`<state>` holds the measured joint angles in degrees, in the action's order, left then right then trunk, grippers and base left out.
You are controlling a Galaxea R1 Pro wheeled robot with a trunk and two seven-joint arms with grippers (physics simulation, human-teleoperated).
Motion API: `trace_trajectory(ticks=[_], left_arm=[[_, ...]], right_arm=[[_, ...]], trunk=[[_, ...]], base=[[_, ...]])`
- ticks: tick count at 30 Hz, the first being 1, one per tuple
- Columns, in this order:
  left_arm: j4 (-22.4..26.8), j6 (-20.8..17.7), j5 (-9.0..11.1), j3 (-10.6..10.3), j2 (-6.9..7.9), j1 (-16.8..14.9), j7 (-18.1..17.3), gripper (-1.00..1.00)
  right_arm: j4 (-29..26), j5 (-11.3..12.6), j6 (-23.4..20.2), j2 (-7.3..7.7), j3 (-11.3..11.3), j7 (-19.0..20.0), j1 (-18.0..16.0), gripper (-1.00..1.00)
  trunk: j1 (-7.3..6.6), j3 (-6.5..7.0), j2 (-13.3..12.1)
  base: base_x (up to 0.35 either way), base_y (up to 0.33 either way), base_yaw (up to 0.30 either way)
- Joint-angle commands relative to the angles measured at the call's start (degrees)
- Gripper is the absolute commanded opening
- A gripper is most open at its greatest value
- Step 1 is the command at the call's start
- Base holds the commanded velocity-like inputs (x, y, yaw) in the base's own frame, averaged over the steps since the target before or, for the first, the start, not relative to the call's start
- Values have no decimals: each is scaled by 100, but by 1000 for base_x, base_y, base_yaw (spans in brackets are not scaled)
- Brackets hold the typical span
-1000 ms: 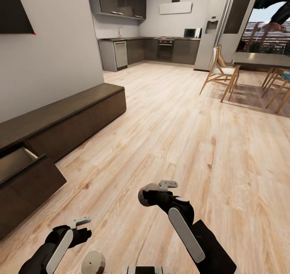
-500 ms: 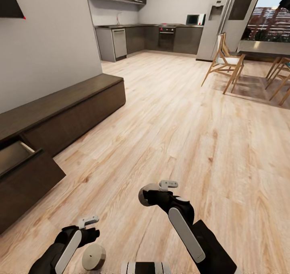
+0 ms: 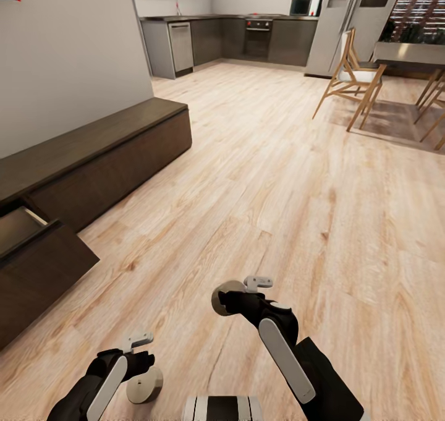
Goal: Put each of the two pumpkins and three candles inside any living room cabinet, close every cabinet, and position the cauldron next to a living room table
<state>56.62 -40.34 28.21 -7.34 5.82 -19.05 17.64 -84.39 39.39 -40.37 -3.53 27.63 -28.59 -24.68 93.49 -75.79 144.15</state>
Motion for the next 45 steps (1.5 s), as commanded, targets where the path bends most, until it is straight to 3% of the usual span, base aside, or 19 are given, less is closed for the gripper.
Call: trace_trajectory(ticks=[1, 6, 11, 14, 16, 19, 27, 35, 45], left_arm=[[7, -8, 57, -22, 7, -1, 56, 100], [7, 80, 59, -24, 7, 1, 56, 100], [7, 246, 62, -322, 7, 3, 61, 100], [7, 315, 63, -393, 7, 3, 64, 100], [7, 339, 62, -411, 7, 1, 64, 100], [7, 348, 59, -416, 7, 4, 64, 100], [7, 392, 45, -418, 21, 2, 64, 100], [-105, 801, 75, -388, 80, 2, 63, 100], [-142, 841, 49, -391, 77, 3, 56, 100]], right_arm=[[-73, 99, -17, -7, 16, -44, -3, -100], [-353, 634, -13, 4, 63, 274, -5, -100], [-424, 814, -22, 10, 26, 1272, -6, -100], [-422, 902, -18, 5, -5, 1450, -6, -100], [-425, 1155, -12, 3, -16, 1511, -4, -100], [-428, 1332, -7, 9, -19, 1533, -4, -100], [-413, 1394, -6, 2, -12, 1540, -3, -100], [-420, 1395, -6, 3, -6, 1540, -2, -100], [-420, 1395, -6, 2, -3, 1540, -2, -100]], trunk=[[1, -27, 3], [14, -138, 10], [27, -249, 17], [35, -315, 21], [40, -360, 24], [43, -382, 25], [43, -382, 25], [63, -559, 36], [68, -603, 38]], base=[[0, 0, 0], [0, 0, 0], [0, 0, 0], [0, 0, 0], [0, 0, 0], [0, 0, 0], [0, 0, 0], [0, 0, 0], [0, 0, 0]])
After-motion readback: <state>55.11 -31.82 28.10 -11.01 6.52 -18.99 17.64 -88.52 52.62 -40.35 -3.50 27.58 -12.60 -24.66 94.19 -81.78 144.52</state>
